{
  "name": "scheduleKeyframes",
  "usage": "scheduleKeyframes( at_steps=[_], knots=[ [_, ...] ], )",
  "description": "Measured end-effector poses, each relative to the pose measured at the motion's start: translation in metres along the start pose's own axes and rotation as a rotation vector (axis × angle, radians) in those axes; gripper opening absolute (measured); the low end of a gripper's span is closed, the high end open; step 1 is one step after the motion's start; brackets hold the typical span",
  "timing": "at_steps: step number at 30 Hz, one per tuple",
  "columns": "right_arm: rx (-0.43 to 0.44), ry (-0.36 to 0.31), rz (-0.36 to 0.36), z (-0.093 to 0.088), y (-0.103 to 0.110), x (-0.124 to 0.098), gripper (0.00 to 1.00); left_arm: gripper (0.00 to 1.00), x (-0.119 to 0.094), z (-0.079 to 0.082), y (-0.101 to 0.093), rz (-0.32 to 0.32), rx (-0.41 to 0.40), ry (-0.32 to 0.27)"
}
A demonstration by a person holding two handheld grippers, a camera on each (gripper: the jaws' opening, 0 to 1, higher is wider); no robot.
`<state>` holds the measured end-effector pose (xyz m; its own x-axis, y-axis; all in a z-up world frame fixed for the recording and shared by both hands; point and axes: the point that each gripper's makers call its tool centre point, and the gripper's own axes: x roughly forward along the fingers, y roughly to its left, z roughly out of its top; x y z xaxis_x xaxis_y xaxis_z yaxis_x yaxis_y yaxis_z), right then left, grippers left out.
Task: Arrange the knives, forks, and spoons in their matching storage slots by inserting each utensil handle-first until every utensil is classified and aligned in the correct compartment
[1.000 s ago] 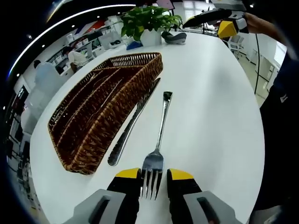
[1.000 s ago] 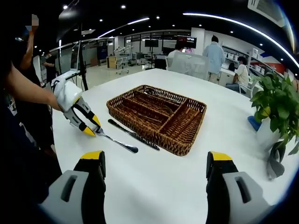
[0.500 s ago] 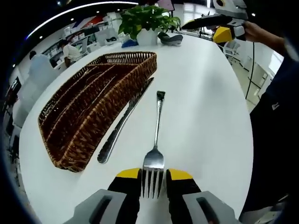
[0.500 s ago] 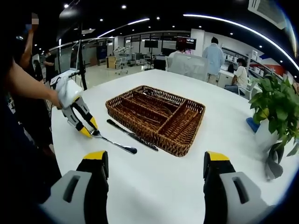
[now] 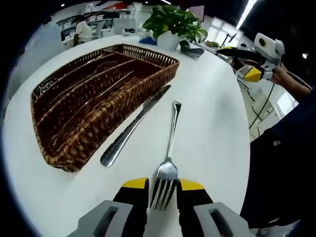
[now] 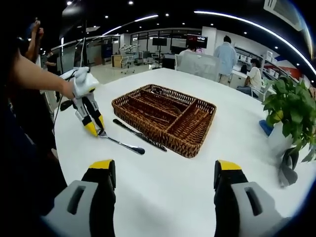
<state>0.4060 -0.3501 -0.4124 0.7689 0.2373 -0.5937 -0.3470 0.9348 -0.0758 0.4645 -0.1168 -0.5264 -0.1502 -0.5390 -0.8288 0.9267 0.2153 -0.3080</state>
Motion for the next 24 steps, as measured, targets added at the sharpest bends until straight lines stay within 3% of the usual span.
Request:
scheduleKeyframes(
  at_steps=[2, 6, 11, 12, 19, 21, 24],
  knots=[
    [0.001, 0.002, -0.003, -0.001, 0.0, 0.0, 0.83, 0.21, 0.003, 0.004, 0.001, -0.007, 0.031, -0.012],
    [0.006, 0.009, -0.014, -0.002, -0.001, 0.001, 0.82, 0.2, 0.005, 0.004, -0.004, -0.028, 0.026, 0.017],
    [0.008, 0.005, -0.023, 0.001, -0.001, 0.003, 0.82, 0.18, 0.009, 0.003, -0.01, -0.001, 0.209, 0.054],
    [0.009, 0.004, -0.023, 0.001, -0.001, 0.003, 0.82, 0.18, 0.009, 0.003, -0.009, 0.009, 0.213, 0.056],
    [-0.016, 0.012, -0.017, 0.003, 0.002, 0.006, 0.79, 0.17, 0.012, 0.003, -0.019, 0.002, 0.126, 0.016],
    [-0.022, 0.013, -0.014, 0.003, 0.003, 0.007, 0.79, 0.17, 0.013, 0.001, -0.029, -0.072, 0.047, 0.011],
    [-0.028, 0.014, -0.011, 0.002, 0.005, 0.006, 0.8, 0.18, 0.011, 0.0, -0.027, -0.077, 0.046, 0.012]
  ],
)
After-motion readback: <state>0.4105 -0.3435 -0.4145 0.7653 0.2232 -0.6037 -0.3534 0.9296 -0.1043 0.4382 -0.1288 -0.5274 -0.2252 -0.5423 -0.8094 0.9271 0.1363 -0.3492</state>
